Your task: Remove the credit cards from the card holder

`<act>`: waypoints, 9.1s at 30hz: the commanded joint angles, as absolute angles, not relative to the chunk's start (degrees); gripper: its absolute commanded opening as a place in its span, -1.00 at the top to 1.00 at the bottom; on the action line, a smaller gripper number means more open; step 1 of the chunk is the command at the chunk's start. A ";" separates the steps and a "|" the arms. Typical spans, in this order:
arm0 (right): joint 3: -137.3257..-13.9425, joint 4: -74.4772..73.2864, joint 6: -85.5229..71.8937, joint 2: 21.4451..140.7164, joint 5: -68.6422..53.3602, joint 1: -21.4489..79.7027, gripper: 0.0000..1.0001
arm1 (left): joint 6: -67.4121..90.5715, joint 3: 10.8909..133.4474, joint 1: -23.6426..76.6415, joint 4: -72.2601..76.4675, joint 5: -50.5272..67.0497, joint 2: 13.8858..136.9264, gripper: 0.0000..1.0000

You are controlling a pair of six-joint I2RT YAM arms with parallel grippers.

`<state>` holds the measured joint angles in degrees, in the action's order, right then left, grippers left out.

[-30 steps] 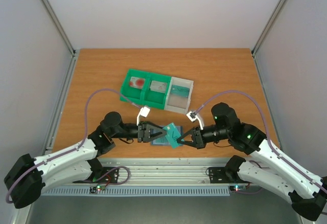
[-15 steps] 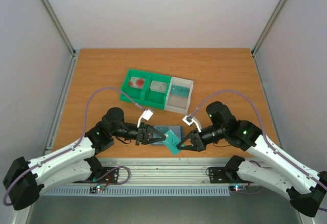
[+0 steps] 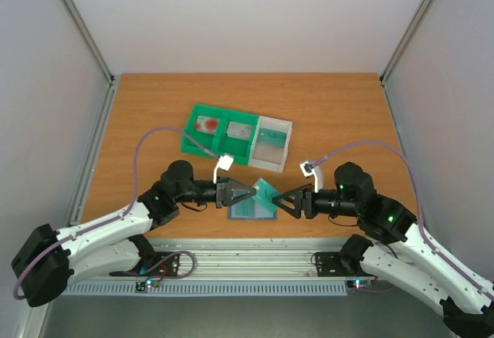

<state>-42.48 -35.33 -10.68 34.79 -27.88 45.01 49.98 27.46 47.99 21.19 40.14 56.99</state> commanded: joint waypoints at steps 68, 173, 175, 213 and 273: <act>-38.52 -17.67 -28.90 37.32 -14.73 45.26 0.98 | 61.99 18.76 48.08 30.34 11.53 45.01 -0.11; -73.57 -22.05 -14.00 106.60 -17.70 17.93 0.64 | 39.78 29.55 48.08 -26.24 -3.60 44.03 -0.99; -74.07 -22.92 -13.97 106.53 -16.67 17.93 0.60 | 39.81 29.65 48.08 -26.73 -3.69 44.32 -0.99; -64.98 -31.48 -14.49 85.17 -22.85 22.34 0.07 | 47.51 25.10 48.08 -16.60 6.44 46.92 -0.88; -39.48 -7.49 -16.68 90.07 -24.12 43.57 0.60 | 54.55 17.56 48.08 19.71 18.24 76.98 0.68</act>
<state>-40.73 -9.50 -17.08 89.89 -25.21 42.87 54.15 18.61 47.99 15.42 18.22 76.18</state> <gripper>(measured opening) 0.202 0.180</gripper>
